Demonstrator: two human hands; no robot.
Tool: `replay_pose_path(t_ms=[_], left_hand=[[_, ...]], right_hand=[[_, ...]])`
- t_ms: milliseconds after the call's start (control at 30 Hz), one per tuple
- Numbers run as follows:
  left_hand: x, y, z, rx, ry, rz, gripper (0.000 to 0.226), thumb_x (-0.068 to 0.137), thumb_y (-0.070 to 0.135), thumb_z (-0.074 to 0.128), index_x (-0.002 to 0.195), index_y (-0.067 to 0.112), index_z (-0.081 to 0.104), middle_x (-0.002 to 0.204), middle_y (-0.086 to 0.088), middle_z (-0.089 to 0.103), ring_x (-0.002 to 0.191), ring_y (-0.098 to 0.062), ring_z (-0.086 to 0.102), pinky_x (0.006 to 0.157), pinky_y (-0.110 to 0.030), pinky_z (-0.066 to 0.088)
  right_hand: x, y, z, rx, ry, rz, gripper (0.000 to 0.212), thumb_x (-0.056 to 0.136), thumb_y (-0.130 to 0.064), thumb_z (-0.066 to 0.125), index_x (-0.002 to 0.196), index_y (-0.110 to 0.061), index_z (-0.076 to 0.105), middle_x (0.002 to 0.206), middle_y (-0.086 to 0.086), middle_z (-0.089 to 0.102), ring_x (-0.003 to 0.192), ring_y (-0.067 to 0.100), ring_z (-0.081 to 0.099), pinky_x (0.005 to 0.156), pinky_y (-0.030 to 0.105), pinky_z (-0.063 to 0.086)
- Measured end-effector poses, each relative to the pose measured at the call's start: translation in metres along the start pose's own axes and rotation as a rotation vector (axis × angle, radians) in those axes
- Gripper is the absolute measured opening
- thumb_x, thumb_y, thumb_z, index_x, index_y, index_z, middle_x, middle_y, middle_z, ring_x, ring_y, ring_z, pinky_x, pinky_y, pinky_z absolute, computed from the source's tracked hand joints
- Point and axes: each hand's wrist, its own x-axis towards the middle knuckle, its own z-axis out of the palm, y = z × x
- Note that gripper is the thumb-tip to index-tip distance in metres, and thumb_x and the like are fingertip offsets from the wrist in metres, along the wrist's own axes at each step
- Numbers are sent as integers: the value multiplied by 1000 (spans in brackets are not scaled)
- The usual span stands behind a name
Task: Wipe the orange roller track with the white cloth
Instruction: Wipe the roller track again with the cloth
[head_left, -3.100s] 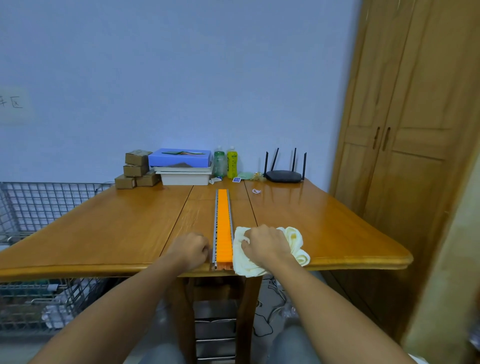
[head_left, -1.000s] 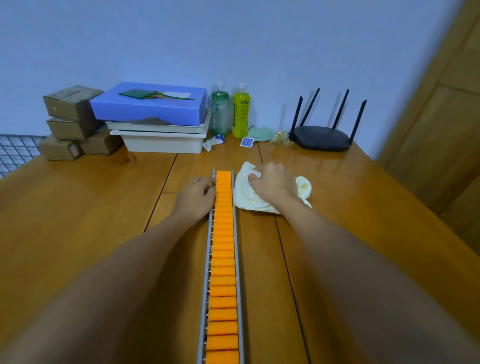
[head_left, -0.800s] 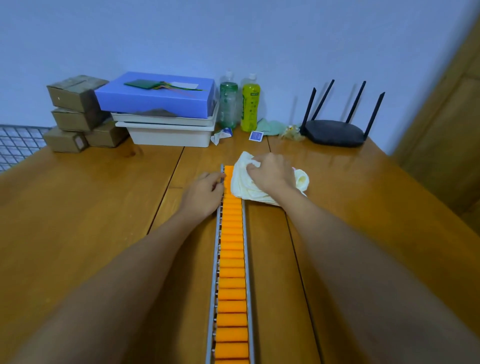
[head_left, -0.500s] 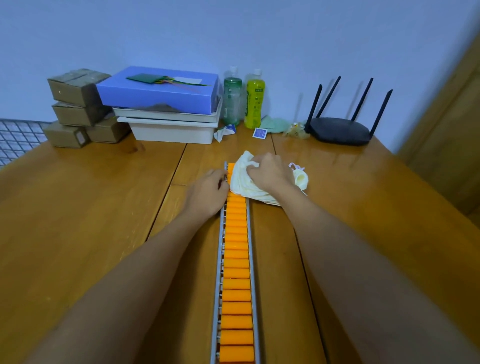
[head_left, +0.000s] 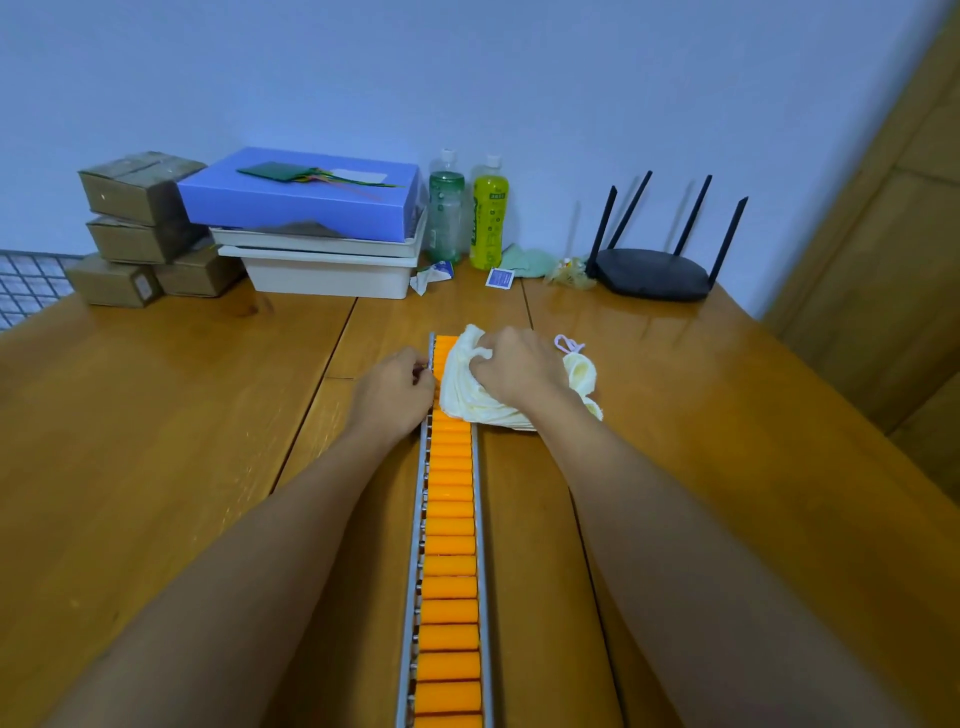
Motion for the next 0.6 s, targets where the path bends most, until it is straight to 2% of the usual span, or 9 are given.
replay_pose_path(t_ms=[200, 433, 533, 600], left_hand=[[-2, -4, -3, -155, -8, -48, 26, 102, 22, 55, 122, 16, 71, 114, 0, 73, 98, -13, 62, 79, -30, 47], [-12, -2, -14, -227, -119, -1, 31, 107, 20, 49, 130, 19, 70, 117, 5, 72, 102, -11, 61, 74, -15, 42], [-22, 1, -19, -238, -141, 11, 30, 107, 19, 49, 127, 18, 71, 103, 14, 69, 97, -8, 61, 76, -15, 43], [-30, 2, -22, -242, -121, 9, 29, 106, 18, 51, 126, 16, 72, 110, 9, 73, 98, -7, 63, 82, -21, 48]], right_hand=[[-15, -8, -4, -82, -2, -18, 43, 93, -29, 58, 135, -24, 64, 122, 9, 67, 109, 34, 62, 70, 31, 39], [-28, -12, -10, -106, -22, -11, 42, 92, -27, 57, 133, -23, 66, 122, 8, 67, 109, 34, 63, 71, 31, 41], [-34, -14, -11, -95, -34, 14, 43, 91, -28, 57, 134, -24, 65, 123, 8, 67, 109, 34, 63, 72, 32, 42], [-38, -15, -13, -76, -44, 38, 45, 90, -27, 57, 134, -23, 64, 123, 8, 67, 110, 34, 62, 72, 32, 42]])
